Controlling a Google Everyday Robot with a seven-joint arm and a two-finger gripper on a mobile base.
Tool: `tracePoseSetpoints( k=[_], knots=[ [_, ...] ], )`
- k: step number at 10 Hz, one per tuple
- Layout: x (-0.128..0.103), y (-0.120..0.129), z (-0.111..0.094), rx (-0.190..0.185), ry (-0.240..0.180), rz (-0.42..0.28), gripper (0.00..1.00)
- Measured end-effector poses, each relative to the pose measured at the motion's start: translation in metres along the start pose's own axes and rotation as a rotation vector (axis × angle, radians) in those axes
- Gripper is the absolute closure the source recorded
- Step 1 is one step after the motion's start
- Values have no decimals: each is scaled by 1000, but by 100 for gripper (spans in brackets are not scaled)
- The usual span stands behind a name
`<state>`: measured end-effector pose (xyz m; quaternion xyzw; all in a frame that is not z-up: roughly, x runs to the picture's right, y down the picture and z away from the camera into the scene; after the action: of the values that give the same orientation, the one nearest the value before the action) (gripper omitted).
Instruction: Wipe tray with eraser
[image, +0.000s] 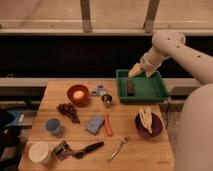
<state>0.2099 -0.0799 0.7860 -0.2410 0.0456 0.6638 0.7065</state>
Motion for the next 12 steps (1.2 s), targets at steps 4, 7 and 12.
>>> tracePoseSetpoints(
  k=[4, 7, 12],
  knots=[
    [20, -1, 27, 103, 14, 5, 31],
    [32, 0, 54, 99, 42, 15, 31],
    [33, 2, 63, 76, 52, 29, 31]
  ],
)
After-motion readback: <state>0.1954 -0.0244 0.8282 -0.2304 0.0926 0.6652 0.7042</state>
